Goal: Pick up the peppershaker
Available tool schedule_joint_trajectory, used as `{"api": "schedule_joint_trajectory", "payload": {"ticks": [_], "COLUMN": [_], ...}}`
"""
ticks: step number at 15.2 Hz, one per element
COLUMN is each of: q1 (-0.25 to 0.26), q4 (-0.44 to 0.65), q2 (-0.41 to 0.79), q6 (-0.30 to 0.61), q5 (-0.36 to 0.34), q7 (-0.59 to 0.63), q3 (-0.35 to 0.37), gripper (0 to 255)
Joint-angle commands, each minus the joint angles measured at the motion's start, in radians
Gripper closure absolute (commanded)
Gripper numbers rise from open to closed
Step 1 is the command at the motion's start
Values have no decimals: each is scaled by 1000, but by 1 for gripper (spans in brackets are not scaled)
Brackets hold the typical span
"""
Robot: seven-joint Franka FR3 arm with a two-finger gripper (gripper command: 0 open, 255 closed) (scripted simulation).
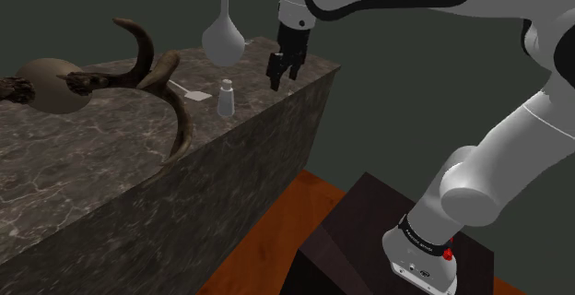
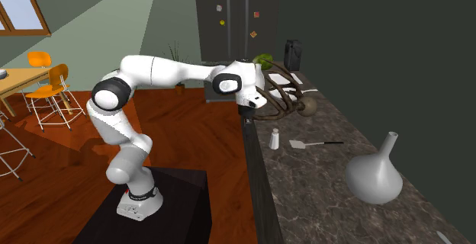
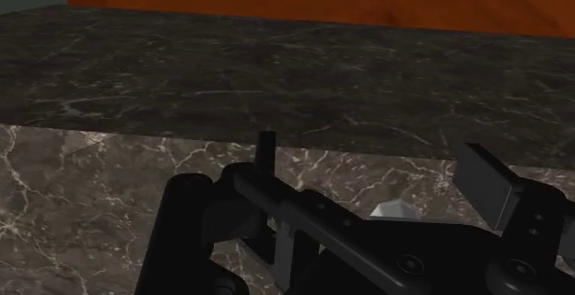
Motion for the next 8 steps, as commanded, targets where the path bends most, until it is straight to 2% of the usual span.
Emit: {"api": "schedule_joint_trajectory", "payload": {"ticks": [1, 8], "q1": [8, 62], "q4": [83, 444], "q2": [82, 392], "q6": [-8, -89], "q5": [-23, -129], "q7": [23, 84], "q3": [19, 60], "gripper": [0, 0]}}
